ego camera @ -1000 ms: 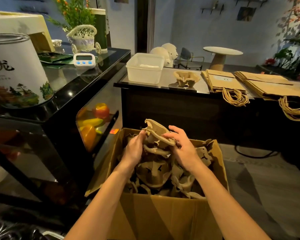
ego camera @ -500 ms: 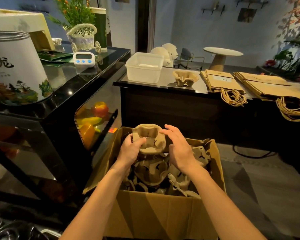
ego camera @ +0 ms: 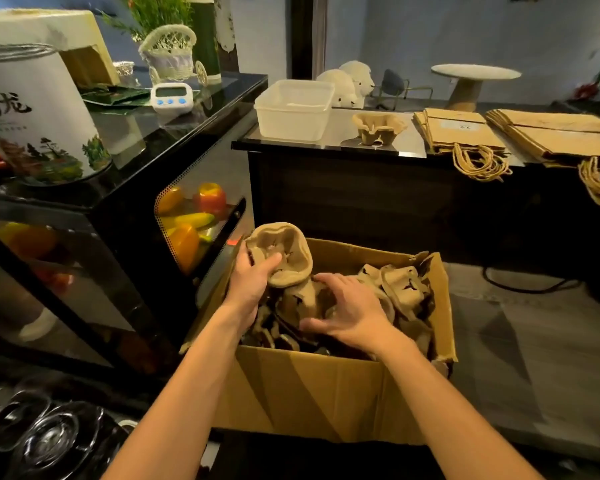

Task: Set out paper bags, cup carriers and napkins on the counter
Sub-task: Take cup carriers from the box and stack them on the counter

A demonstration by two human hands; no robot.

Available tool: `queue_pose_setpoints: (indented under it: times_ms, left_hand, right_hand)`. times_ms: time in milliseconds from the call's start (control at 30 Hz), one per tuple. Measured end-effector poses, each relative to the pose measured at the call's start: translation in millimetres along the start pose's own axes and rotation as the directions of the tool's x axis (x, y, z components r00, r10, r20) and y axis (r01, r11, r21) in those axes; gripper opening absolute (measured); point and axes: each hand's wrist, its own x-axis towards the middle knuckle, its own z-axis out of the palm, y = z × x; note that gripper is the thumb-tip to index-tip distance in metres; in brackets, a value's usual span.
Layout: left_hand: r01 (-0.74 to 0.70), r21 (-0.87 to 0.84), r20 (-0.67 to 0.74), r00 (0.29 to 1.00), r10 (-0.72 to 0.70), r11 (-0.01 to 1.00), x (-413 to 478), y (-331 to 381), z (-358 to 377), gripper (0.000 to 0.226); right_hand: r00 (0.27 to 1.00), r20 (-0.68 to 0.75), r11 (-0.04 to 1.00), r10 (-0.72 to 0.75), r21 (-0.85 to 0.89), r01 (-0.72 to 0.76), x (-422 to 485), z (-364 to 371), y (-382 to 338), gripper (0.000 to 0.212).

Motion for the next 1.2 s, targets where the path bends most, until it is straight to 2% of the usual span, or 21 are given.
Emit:
queue_pose_setpoints:
  times_ms: [67, 100, 167, 267, 367, 467, 567, 633, 767, 833, 933, 1000, 1067, 1133, 1200]
  left_hand:
    - [-0.013, -0.054, -0.048, 0.999, 0.011, 0.998, -3, -1, 1, 0.046]
    - [-0.024, -0.073, -0.078, 0.997, 0.019, 0.997, -5, 0, 2, 0.048]
    - [-0.048, -0.063, -0.116, 0.992, 0.041, 0.997, -8, 2, 5, 0.047]
    - [-0.05, -0.012, -0.096, 0.994, 0.048, 0.999, -13, 3, 14, 0.044]
    - [-0.026, 0.038, -0.031, 0.999, 0.027, 0.999, -20, 2, 25, 0.036]
    - [0.018, 0.082, 0.036, 0.999, -0.021, 0.996, -25, 1, 38, 0.043]
    - [0.056, 0.117, 0.037, 0.997, -0.061, 0.992, -26, -3, 48, 0.05]
    - [0.099, 0.095, 0.017, 0.995, -0.101, 0.99, -28, -6, 51, 0.059]
    - [0.187, -0.018, 0.04, 0.982, -0.186, 0.982, -35, -7, 59, 0.076]
    - [0.186, -0.039, 0.103, 0.978, -0.181, 0.982, -43, -7, 65, 0.088]
    - [0.137, 0.019, 0.172, 0.975, -0.138, 0.99, -50, -11, 72, 0.114]
    - [0.122, 0.012, 0.142, 0.982, -0.122, 0.993, -49, -12, 72, 0.118]
    - [0.123, -0.032, 0.109, 0.987, -0.119, 0.992, -46, -12, 69, 0.122]
    - [0.12, -0.04, 0.143, 0.983, -0.114, 0.992, -44, -13, 67, 0.126]
    - [0.122, 0.003, 0.181, 0.976, -0.12, 0.993, -44, -13, 69, 0.125]
  right_hand:
    - [0.993, -0.073, 0.971, 0.092, 0.227, -0.074, -5, -8, 3, 0.08]
    - [0.986, -0.061, 0.937, 0.157, 0.326, -0.129, -7, -14, 5, 0.078]
    - [0.968, 0.011, 0.835, 0.252, 0.503, -0.223, -12, -26, 7, 0.068]
    - [0.932, 0.021, 0.624, 0.362, 0.737, -0.259, -15, -40, 13, 0.045]
    - [0.839, 0.135, 0.353, 0.526, 0.863, -0.361, -13, -43, 18, 0.061]
    - [0.787, 0.197, 0.267, 0.585, 0.869, -0.416, -10, -43, 18, 0.084]
    - [0.816, 0.154, 0.334, 0.556, 0.858, -0.39, -12, -43, 9, 0.091]
    - [0.827, 0.08, 0.372, 0.556, 0.866, -0.334, -13, -42, 9, 0.082]
    - [0.744, -0.031, 0.342, 0.668, 0.901, -0.269, -11, -41, 8, 0.07]
    - [0.754, -0.07, 0.331, 0.653, 0.922, -0.201, -12, -35, 0, 0.054]
    - [0.786, -0.158, 0.441, 0.598, 0.884, -0.158, -10, -18, -5, 0.034]
    - [0.778, -0.241, 0.601, 0.581, 0.772, -0.209, -11, -17, -2, 0.031]
    - [0.785, -0.295, 0.749, 0.544, 0.593, -0.296, -12, -20, 6, 0.045]
    - [0.825, -0.222, 0.796, 0.52, 0.476, -0.374, -9, -23, 16, 0.049]
    - [0.842, -0.089, 0.774, 0.533, 0.455, -0.441, -8, -28, 23, 0.047]
